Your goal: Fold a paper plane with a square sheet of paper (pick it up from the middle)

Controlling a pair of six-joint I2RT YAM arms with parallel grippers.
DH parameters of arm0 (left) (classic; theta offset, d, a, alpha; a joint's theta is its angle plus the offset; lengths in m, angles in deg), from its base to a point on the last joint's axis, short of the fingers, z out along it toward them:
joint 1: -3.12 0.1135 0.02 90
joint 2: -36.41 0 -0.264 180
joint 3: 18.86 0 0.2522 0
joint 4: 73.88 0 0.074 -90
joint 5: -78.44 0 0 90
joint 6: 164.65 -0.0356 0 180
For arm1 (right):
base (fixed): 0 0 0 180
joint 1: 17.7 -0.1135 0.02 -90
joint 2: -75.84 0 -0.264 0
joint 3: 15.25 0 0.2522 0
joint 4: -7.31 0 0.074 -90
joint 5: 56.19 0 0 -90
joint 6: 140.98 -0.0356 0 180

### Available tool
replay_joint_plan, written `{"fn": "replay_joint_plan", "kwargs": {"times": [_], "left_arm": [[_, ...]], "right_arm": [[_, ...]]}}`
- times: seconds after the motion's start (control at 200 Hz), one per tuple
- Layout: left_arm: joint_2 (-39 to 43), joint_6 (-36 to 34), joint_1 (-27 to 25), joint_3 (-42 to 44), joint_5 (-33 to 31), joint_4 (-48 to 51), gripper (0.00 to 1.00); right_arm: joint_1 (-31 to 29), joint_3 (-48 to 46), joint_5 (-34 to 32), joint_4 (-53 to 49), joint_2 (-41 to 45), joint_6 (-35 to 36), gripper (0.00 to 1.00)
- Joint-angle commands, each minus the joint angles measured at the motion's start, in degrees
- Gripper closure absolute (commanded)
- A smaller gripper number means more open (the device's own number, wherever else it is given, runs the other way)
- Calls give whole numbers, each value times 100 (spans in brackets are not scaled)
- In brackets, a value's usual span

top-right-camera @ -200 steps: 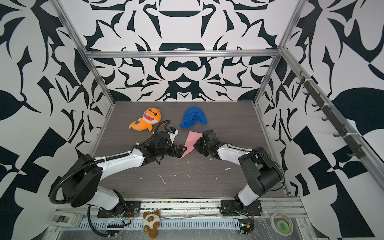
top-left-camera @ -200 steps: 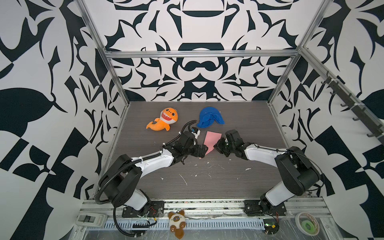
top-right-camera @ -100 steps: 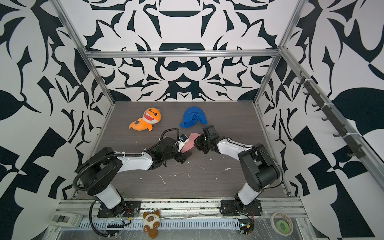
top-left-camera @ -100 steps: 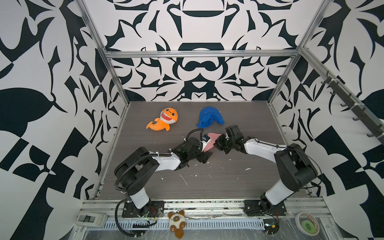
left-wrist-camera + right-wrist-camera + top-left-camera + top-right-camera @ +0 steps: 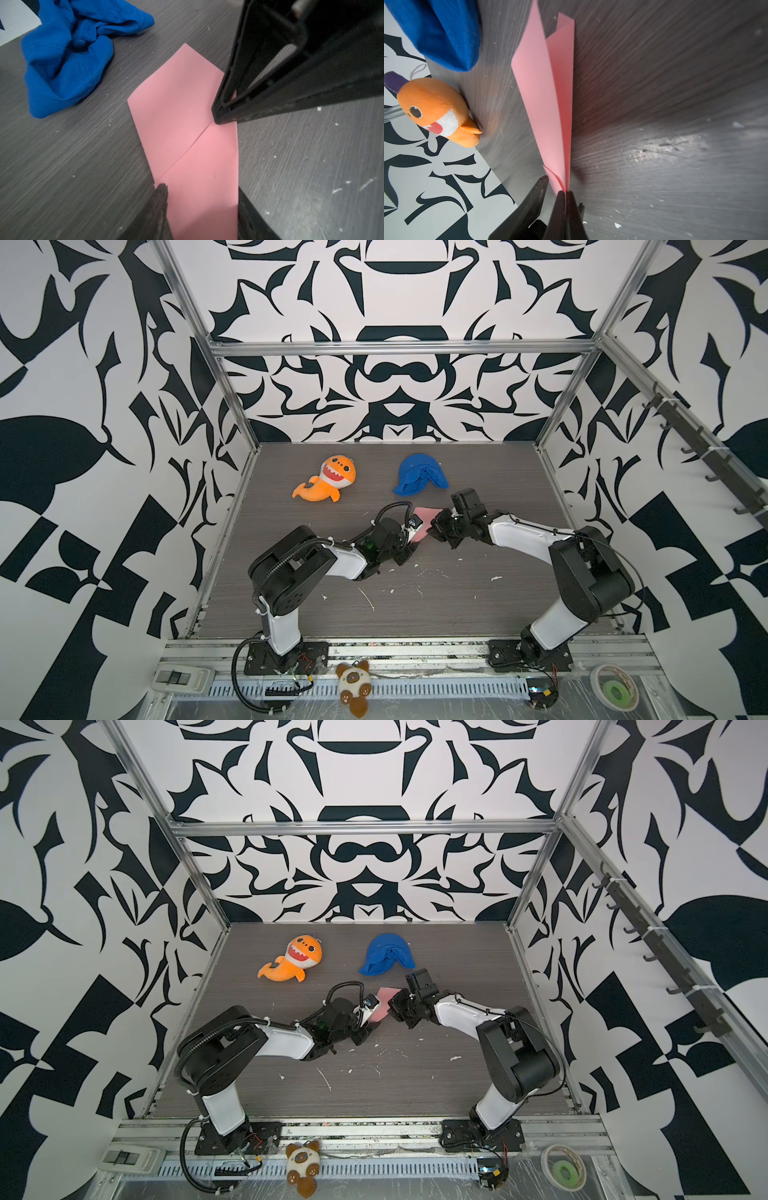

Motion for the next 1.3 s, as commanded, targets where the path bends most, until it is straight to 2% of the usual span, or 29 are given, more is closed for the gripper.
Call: {"fn": "replay_joint_plan", "kwargs": {"times": [0.0,0.16,0.395,0.52,0.76,0.98,1.295], "left_arm": [[-57,37,-10,1,-36,-178,48],[40,104,-29,55,-31,-180,47],[-15,114,-29,18,9,-122,59],[-116,126,-29,-21,-52,-98,60],[-159,186,-29,-19,-75,-69,70],[-211,226,-29,-50,-13,26,74],[-263,295,-29,-45,20,84,78]], "right_arm": [[25,255,83,-155,-67,-39,100],[25,328,115,-233,-175,-61,100],[25,373,168,-253,-278,-107,100],[25,373,190,-256,-256,-118,100],[25,403,256,-268,-254,-55,100],[25,496,303,-312,-299,113,82],[25,546,338,-324,-395,172,80]]}}
